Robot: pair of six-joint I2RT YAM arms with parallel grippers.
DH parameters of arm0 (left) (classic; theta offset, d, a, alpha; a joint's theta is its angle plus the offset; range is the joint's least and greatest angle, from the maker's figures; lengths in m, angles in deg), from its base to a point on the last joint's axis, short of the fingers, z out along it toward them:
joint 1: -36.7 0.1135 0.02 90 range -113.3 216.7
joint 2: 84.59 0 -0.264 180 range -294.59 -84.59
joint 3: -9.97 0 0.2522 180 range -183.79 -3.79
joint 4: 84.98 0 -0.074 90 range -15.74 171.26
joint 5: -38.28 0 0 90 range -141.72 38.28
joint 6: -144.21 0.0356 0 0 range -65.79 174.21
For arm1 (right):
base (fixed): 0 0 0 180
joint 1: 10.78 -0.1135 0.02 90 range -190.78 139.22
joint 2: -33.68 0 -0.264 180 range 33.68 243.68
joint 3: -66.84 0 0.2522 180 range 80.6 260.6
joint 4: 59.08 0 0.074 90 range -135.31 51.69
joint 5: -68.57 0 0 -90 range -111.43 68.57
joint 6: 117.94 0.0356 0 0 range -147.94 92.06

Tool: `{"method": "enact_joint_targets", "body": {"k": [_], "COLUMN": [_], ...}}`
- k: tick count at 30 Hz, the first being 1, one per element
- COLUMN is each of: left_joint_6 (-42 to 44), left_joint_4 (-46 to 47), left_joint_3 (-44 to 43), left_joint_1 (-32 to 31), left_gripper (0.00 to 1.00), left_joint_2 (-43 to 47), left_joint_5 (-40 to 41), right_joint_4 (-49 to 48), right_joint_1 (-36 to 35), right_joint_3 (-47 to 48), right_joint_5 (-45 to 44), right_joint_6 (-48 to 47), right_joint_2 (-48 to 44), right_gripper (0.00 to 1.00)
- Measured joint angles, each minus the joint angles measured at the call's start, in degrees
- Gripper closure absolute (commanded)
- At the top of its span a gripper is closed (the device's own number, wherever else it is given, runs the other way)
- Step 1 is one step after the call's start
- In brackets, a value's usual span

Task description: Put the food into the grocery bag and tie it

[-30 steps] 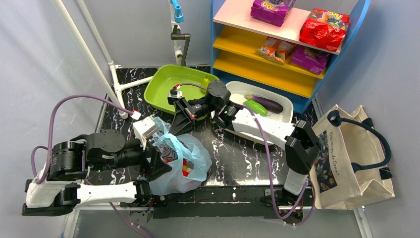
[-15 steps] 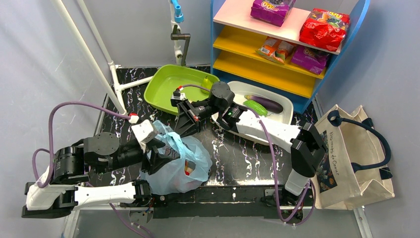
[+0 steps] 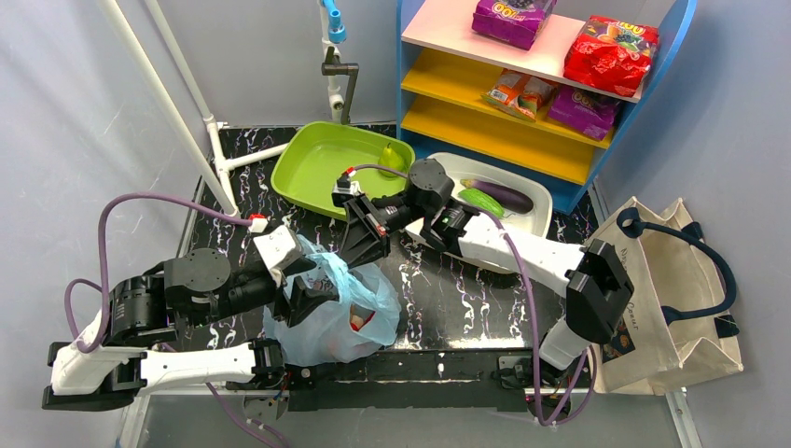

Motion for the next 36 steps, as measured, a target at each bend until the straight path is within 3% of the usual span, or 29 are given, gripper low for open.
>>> {"method": "enact_joint_targets", "body": {"k": [15,17,24,28,31,36], "left_joint_6": [5.25,6.97,15.98,20.61,22.29,22.91], "left_joint_4": [2.25,3.06,5.18,5.73,6.32,5.84], "left_joint_3": [0.31,0.63,2.82,3.61,3.61,3.19], "left_joint_1": [0.0,0.0,0.0,0.0,0.0,0.0], "left_gripper": [0.31,0.36,0.37,0.43,0.6,0.66], "left_joint_2": [-0.63,-0.61,1.68,3.13,2.95,2.27], "left_joint_5": [-1.49,-1.97,-3.82,-3.96,-4.46,-6.43], "right_joint_4": [3.32,3.76,4.28,4.35,4.37,4.42], "right_joint_1": [0.0,0.0,0.0,0.0,0.0,0.0], "right_joint_3": [-1.53,-1.53,-1.55,-1.53,-1.55,-1.53], "right_joint_5": [-0.02,0.0,-0.02,-0.04,-0.02,-0.04], "right_joint_6": [-1.86,-1.88,-2.29,-2.64,-2.78,-2.89], "right_joint_2": [-2.29,-2.29,-2.49,-2.49,-2.49,-2.49], "right_gripper": [0.99,0.99,0.99,0.99,0.99,0.99]}}
